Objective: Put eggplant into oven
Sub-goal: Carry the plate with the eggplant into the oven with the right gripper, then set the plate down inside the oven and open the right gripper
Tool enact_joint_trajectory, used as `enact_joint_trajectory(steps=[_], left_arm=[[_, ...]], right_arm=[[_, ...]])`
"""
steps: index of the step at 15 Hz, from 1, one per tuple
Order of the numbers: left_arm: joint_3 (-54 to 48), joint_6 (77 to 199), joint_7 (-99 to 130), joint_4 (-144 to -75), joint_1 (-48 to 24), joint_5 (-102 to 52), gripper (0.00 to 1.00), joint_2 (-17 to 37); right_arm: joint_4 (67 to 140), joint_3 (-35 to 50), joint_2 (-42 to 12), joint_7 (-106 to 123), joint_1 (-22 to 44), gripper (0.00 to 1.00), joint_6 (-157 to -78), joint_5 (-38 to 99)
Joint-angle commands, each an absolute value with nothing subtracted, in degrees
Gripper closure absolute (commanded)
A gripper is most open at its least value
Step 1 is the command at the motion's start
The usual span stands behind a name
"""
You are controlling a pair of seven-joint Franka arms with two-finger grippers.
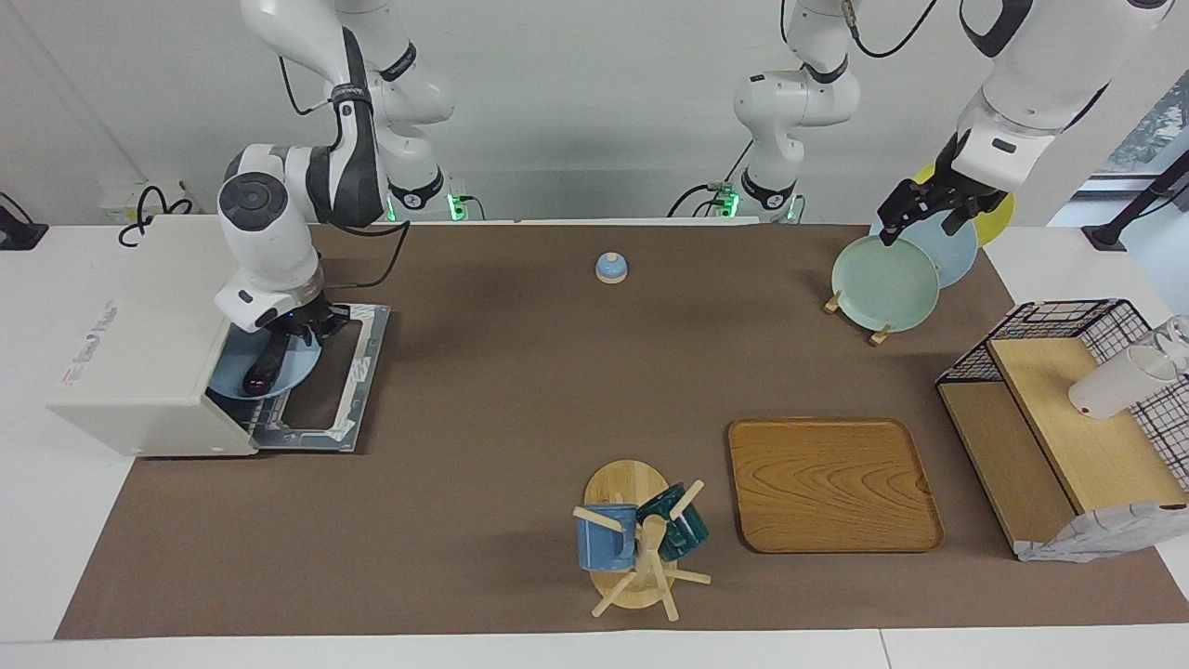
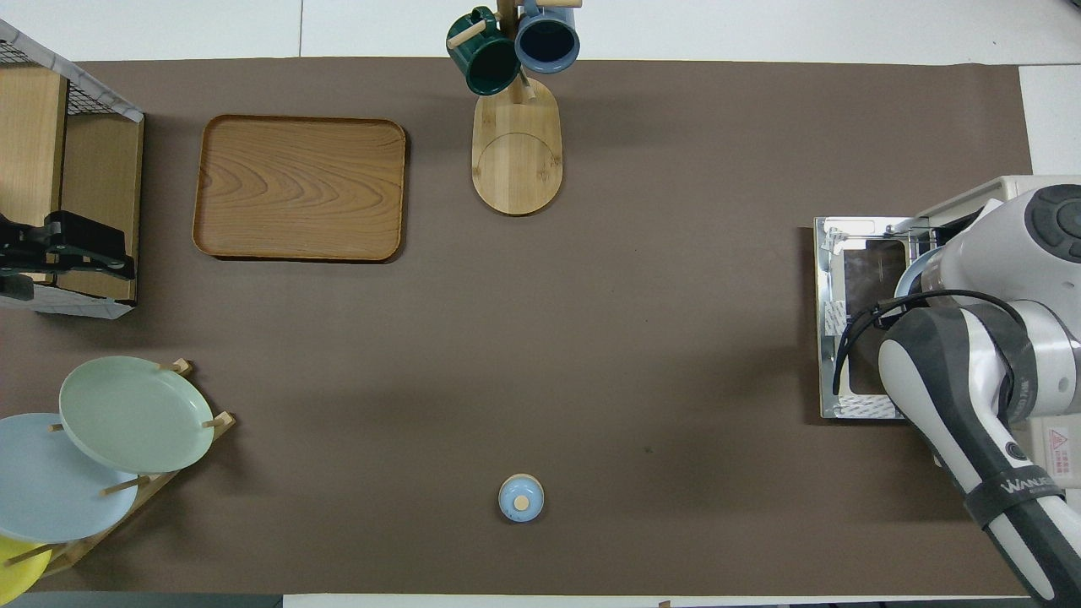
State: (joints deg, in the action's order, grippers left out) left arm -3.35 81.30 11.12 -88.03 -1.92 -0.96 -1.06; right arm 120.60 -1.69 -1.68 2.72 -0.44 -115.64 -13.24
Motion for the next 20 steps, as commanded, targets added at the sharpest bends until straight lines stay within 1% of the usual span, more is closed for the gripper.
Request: enact_joint_trajectory(steps=[1,2,3,4,5,7,8,11,13,15,16,18,20], left_arm=[[-3.51,80.59,10.72,-89.91,-1.93,-0.53,0.0,-3.34],[-3.52,81.12,10.64,-89.83,-1.93,-1.4,0.0,-3.25],[-3.52,82.25,10.29,-89.82,-1.76,-2.89,0.0,-3.16],[-3.52,83.05,10.46,-89.91,-1.67,-3.25,0.0,-3.08],[-3.52,82.88,10.46,-90.09,-1.76,-3.25,0.0,-3.16],[-3.52,82.71,10.55,-90.09,-1.85,-3.25,0.0,-3.16],[-3.52,82.71,10.63,-90.09,-1.93,-3.25,0.0,-3.08],[-3.43,82.62,10.63,-89.91,-1.93,-3.25,0.0,-3.08],[-3.43,82.62,10.46,-89.83,-1.93,-3.25,0.0,-3.08],[-3.51,82.62,10.28,-89.82,-2.02,-3.25,0.0,-3.08],[-3.43,82.7,10.28,-89.91,-2.02,-3.25,0.0,-3.08],[-3.43,82.71,10.28,-89.91,-2.02,-3.25,0.0,-3.16],[-3.43,82.97,10.72,-89.91,-2.02,-3.25,0.0,-3.16]], right_arm=[[112.72,0.96,-1.05,4.13,1.39,0.82,-107.79,-9.34],[110.15,1.05,-1.49,3.43,2.62,0.73,-105.49,-6.88],[108.74,1.05,-2.1,1.6,3.77,0.71,-105.21,-5.38],[108.46,1.05,-2.28,-0.42,5.08,0.71,-105.99,-4.93],[108.46,1.14,-2.37,-2.96,6.66,0.74,-107.21,-4.83],[109.07,1.06,-2.63,-7.8,10.18,0.84,-110.9,-4.57],[109.07,1.05,-3.51,-9.82,11.15,0.87,-112.14,-4.57],[110.12,1.14,-7.2,-17.03,14.85,1.0,-118.72,-4.48],[113.19,1.14,-8.08,-19.33,15.81,1.0,-123.46,-4.48],[115.74,1.06,-10.71,-20.64,16.26,1.0,-127.6,-4.48],[115.75,1.05,-12.03,-21.87,16.26,1.0,-128.23,-4.48],[116.01,1.05,-12.74,-22.5,16.17,1.0,-128.06,-4.57],[117.76,0.88,-13.71,-22.5,14.95,1.0,-128.14,-5.09]])
